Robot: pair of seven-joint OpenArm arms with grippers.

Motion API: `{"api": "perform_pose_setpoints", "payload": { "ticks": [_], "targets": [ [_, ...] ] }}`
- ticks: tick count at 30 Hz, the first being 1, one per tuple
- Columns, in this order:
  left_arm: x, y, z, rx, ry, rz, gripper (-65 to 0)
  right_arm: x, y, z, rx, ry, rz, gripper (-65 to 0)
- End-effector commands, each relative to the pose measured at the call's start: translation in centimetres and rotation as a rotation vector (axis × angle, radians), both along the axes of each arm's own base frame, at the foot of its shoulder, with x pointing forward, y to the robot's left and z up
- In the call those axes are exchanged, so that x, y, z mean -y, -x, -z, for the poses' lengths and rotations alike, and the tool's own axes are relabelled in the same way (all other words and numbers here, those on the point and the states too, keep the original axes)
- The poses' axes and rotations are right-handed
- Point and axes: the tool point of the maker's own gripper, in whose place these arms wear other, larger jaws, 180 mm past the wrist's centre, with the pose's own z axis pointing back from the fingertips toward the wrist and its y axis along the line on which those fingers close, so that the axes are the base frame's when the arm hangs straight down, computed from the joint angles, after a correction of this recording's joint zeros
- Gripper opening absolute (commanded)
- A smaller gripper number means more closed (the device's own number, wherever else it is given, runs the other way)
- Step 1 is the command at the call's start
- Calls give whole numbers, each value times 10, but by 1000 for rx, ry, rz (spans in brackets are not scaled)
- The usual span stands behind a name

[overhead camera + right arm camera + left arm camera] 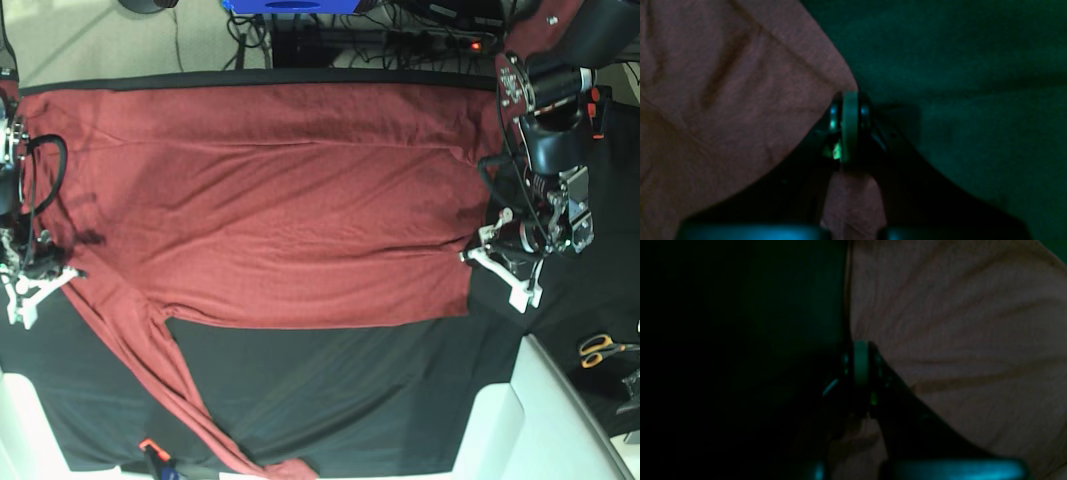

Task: Fold the T-shirt properly
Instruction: 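Lift the shirt side edges with both grippers and fold toward the collar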

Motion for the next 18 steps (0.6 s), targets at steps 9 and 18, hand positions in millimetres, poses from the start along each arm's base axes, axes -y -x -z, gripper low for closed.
{"api": "perform_pose_setpoints", "payload": {
  "ticks": [9,18],
  "targets": [
    [-15,24,12,-77,-47,2,-650,5,-6,-20,51,51,-52,-648],
    [-19,37,15,-87,-72,13,-650,19,0,-43,83,37,3,-648]
  ]
}}
